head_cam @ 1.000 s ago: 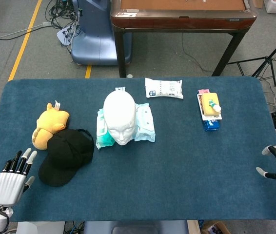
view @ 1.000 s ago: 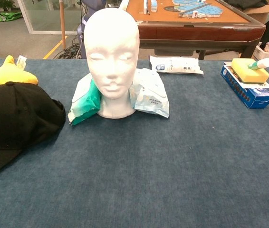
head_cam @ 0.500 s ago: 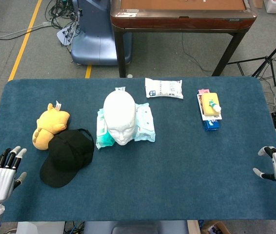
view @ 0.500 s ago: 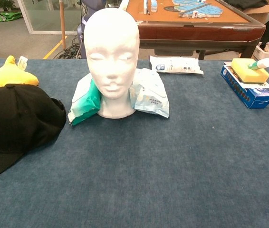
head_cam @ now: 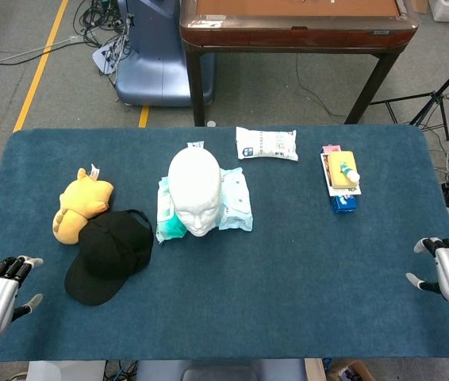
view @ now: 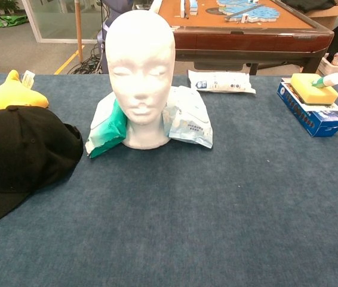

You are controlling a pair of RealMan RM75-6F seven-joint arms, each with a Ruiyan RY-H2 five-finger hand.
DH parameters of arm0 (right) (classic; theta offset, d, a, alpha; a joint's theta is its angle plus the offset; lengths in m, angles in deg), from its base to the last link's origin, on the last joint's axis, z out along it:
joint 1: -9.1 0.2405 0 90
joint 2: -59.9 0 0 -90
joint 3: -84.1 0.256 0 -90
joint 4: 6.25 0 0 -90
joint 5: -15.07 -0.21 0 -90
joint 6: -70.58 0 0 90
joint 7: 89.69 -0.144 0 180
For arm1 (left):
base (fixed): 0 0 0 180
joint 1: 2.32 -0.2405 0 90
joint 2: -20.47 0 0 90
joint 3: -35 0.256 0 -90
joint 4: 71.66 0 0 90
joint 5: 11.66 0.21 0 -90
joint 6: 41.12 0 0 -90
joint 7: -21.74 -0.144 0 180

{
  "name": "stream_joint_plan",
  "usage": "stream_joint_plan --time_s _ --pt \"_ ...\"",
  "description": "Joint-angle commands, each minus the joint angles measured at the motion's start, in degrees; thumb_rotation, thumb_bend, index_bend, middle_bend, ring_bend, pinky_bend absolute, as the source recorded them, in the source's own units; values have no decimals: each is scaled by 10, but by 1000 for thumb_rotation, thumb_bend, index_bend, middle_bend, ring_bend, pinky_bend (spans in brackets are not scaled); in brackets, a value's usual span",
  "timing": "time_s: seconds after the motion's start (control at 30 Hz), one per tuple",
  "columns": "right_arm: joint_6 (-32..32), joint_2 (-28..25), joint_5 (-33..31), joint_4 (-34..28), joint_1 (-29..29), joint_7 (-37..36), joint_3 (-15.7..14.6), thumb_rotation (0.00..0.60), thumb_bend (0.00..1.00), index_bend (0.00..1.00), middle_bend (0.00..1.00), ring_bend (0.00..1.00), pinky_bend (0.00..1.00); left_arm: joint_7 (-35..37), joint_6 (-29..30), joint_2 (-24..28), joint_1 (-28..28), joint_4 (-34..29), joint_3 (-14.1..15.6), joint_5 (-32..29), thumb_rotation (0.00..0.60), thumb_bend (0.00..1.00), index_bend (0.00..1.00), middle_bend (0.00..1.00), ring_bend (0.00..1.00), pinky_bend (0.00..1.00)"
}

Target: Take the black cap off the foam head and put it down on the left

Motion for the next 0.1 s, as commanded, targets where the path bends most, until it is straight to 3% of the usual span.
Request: stream_joint_plan --time_s 0.03,0.1 --pt "13 3 -4 7 7 -4 1 600 80 449 451 361 548 17 -32 12 5 -14 0 -25 600 0 357 393 341 461" --pt "19 5 -10 11 10 -1 3 600 80 449 452 361 548 13 -51 16 8 -20 -3 -44 600 0 357 394 341 463"
